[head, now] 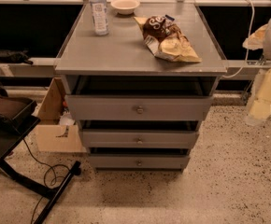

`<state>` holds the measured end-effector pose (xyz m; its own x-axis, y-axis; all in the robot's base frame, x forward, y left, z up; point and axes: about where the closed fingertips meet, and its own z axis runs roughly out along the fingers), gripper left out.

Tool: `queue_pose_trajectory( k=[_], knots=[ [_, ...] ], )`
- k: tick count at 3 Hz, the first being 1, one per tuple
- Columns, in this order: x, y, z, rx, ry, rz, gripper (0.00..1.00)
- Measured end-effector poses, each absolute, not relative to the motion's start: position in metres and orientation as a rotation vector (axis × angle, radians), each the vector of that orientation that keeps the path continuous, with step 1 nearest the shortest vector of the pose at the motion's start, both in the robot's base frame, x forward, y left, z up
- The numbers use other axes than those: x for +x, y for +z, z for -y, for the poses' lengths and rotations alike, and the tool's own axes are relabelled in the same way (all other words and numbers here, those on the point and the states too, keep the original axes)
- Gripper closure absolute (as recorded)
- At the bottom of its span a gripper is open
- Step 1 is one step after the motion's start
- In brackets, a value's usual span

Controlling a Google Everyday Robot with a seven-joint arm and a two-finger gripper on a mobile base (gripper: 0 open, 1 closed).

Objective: Open bottom drawer

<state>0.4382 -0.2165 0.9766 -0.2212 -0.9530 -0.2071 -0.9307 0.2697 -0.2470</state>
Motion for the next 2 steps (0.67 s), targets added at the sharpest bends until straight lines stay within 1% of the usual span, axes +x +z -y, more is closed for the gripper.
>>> queue_pose_trajectory(
  k=[1,2],
  knots=[
    [0.438,0.971,0.218,-1.734,-0.094,-2.220,0.00],
    [0.429,0.947,0.233,-1.698,-0.125,-2.246,0.00]
  ],
)
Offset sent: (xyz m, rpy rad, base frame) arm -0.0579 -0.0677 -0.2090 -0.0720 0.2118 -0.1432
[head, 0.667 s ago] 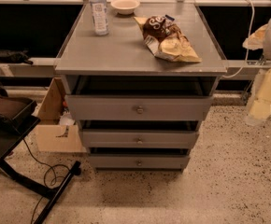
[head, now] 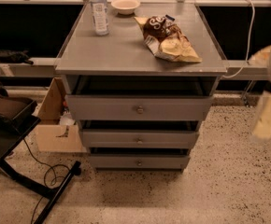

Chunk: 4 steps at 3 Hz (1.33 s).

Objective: Open bottom drawer

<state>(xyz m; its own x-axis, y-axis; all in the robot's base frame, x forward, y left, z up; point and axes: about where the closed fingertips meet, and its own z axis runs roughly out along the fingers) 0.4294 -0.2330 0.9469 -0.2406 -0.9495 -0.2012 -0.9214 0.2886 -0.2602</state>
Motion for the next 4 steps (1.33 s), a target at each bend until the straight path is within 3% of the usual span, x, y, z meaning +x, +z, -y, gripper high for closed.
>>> queue_pose_trajectory(
  k=[4],
  knots=[
    [0.398,0.625,0.340,-1.944,-0.502,-2.518,0.00]
  ],
)
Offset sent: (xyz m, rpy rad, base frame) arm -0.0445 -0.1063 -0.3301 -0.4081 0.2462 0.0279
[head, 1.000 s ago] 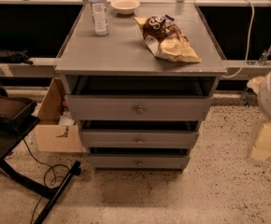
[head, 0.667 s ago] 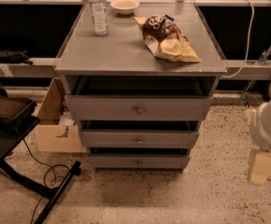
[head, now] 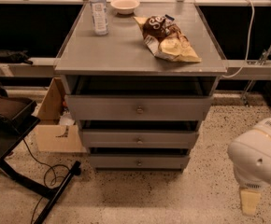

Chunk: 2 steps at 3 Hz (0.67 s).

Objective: Open bottom drawer

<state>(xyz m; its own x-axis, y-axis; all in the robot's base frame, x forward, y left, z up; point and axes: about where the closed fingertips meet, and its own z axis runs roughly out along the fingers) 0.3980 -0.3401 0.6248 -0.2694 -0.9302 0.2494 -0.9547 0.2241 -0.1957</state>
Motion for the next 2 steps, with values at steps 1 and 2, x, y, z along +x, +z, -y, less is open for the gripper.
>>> queue_pose_trajectory(
  k=[1,2],
  knots=[
    [0.4012,0.6242,0.3521,1.795,0.548,2.408,0.00],
    [0.4016,0.6242,0.3496,1.807,0.548,2.412,0.00]
  ],
)
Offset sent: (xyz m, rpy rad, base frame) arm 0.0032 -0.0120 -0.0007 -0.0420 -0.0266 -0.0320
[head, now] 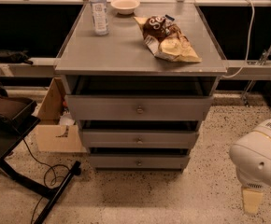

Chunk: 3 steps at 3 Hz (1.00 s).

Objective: Open bottom drawer

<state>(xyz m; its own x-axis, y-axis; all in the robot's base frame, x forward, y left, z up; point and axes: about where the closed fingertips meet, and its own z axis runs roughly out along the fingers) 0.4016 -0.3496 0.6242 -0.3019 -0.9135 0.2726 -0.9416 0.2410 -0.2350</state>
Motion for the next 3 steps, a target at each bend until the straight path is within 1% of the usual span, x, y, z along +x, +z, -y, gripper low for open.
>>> queue_pose_trajectory(
  k=[1,2,3],
  knots=[
    [0.410,0.613,0.331,1.909,0.600,2.429,0.00],
    [0.421,0.571,0.310,2.027,0.609,2.476,0.00],
    [0.453,0.523,0.280,2.176,0.573,2.562,0.00]
  ],
)
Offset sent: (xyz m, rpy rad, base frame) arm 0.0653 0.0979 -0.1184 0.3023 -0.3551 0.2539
